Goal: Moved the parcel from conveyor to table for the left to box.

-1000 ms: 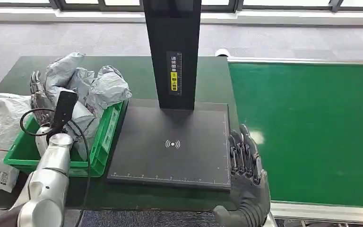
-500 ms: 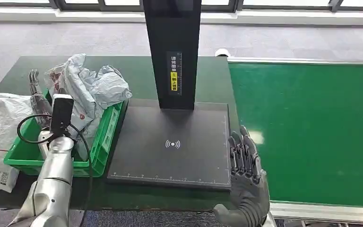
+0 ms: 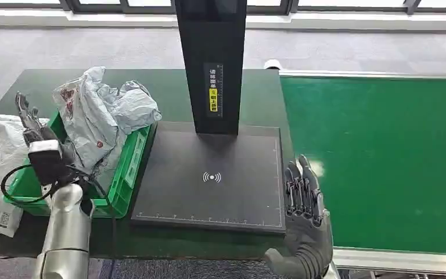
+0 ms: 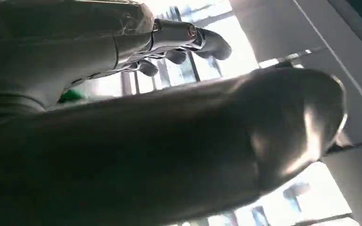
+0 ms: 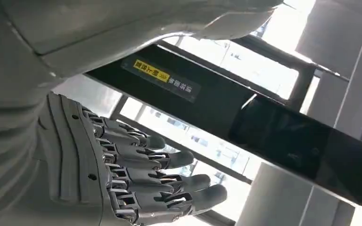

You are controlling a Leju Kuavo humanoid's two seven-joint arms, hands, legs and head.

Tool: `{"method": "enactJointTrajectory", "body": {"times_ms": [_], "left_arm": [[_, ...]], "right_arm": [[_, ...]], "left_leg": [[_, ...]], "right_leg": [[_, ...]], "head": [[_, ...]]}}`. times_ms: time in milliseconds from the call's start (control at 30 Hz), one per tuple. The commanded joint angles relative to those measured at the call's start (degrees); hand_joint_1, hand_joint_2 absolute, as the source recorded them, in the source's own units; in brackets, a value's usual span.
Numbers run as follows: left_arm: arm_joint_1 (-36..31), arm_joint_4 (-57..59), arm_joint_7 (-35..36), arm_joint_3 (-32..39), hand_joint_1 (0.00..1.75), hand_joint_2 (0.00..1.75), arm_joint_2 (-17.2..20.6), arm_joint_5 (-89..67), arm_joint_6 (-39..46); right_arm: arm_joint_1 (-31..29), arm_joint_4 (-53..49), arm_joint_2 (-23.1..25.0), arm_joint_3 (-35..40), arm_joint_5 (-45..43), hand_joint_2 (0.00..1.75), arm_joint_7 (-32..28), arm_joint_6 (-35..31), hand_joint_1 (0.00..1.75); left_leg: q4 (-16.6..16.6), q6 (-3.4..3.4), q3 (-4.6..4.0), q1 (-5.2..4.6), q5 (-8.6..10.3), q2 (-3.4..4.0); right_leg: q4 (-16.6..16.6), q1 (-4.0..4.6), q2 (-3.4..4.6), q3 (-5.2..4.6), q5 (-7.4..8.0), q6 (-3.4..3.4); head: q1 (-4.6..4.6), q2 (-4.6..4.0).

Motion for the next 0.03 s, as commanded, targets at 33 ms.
{"method": "enactJointTrajectory", "body": {"times_ms": [33], "left_arm": [[17.1,-18.8,-0.4,-23.1,0.00,0.00,-1.3,6.5,-11.7]], "right_arm": [[-1.7,2.9,-2.1,2.0,-3.6,1.75,0.2,0.8,0.00]], "left_leg": [[-0.1,0.11,0.09,0.01,-0.01,-0.12]], "right_leg": [[-0.2,0.02,-0.13,0.19,-0.01,0.04]], "head": [[0.00,0.00]]}}
